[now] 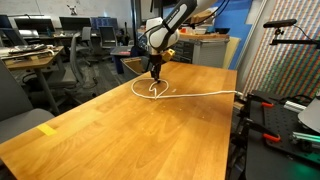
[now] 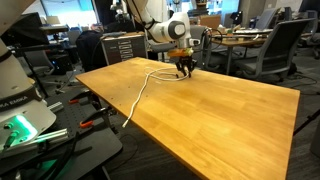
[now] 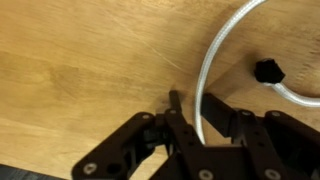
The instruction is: Make a knot using the object on the table
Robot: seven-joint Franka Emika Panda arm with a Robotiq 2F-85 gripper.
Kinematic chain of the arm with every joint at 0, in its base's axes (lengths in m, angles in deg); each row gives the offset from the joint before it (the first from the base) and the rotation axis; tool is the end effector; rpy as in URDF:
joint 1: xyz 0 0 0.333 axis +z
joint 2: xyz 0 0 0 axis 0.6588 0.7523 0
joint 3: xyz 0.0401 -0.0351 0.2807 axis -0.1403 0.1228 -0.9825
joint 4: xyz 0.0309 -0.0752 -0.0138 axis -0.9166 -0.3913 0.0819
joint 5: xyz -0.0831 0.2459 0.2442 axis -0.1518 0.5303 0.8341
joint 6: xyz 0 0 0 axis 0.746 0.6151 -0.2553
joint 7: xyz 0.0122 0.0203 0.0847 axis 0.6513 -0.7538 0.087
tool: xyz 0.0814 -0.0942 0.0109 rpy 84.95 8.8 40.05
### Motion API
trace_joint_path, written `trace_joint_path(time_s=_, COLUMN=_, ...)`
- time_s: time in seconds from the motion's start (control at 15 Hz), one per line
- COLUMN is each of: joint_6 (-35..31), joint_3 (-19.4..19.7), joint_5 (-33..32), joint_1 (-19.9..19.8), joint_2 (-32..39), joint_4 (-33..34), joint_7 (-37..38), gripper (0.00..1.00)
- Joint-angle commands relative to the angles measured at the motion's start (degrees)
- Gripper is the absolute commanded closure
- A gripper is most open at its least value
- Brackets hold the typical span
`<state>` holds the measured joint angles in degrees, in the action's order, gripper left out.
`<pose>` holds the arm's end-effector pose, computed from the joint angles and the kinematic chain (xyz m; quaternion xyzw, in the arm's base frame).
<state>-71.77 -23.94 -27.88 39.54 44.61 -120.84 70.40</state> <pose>0.6844 -0.0440 0.1304 0.9862 0.1476 0.0170 0.0730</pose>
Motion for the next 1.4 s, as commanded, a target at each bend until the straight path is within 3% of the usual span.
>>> trace_joint_path(time_s=0.0, joint_6=0.9, joint_3=-0.4, joint_5=-0.8, joint_1=-0.4, joint_2=1.8, joint_4=2.9, joint_7=-1.2, gripper=0.99)
trace_joint_path(time_s=0.47, joint_6=4.1, joint_3=-2.0, joint_5=-0.4, joint_1=0.6, joint_2=-2.4, joint_4=1.6, joint_7=-1.6, gripper=0.99)
trace_joint_path(time_s=0.73, joint_6=8.6, joint_3=-1.8, joint_5=-3.8, joint_1=5.0, joint_2=-9.9, joint_4=-1.0, joint_7=-1.5, gripper=0.99)
trace_joint_path(time_s=1.0, joint_6=18.5, joint_3=-8.6, joint_5=1.5, joint_1=5.5, joint_2=-12.8, joint_4=0.8, joint_7=-4.9, gripper=0.99)
trace_joint_path(time_s=1.27, joint_6=11.6, joint_3=-11.2, joint_5=3.5, joint_1=5.5, joint_2=-9.1, joint_4=2.5, joint_7=-7.1, gripper=0.98)
trace_joint_path(time_s=1.33, joint_6=10.7, joint_3=-11.2, joint_5=3.8, joint_1=5.2, joint_2=-8.7, joint_4=2.1, joint_7=-6.9, gripper=0.71)
